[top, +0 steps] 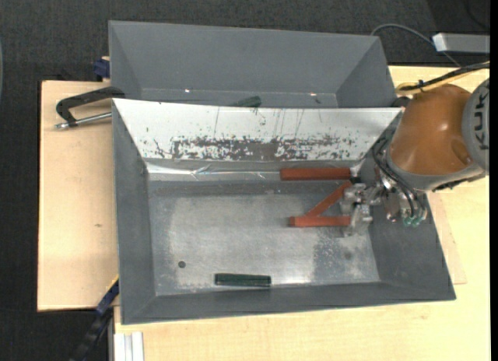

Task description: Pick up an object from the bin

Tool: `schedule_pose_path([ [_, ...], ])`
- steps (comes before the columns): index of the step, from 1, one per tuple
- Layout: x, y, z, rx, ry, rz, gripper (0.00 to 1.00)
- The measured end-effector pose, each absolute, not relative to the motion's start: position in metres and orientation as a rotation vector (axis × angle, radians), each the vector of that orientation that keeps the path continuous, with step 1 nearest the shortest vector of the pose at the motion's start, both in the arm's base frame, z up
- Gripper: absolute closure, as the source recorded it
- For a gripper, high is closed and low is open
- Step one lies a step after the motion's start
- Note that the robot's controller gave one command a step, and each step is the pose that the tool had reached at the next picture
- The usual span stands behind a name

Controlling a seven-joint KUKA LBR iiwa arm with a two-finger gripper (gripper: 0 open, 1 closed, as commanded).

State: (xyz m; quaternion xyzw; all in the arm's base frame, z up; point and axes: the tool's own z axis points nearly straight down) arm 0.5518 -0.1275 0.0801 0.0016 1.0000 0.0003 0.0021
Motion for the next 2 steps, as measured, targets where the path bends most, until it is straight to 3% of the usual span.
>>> schedule_pose_path([
  [1, 0.552, -0.127, 0.08, 0.005, 3.137, 0.001, 1.0],
  [2, 0.567, -0.125, 0.213, 0.006, 3.136, 0.0, 1.0],
])
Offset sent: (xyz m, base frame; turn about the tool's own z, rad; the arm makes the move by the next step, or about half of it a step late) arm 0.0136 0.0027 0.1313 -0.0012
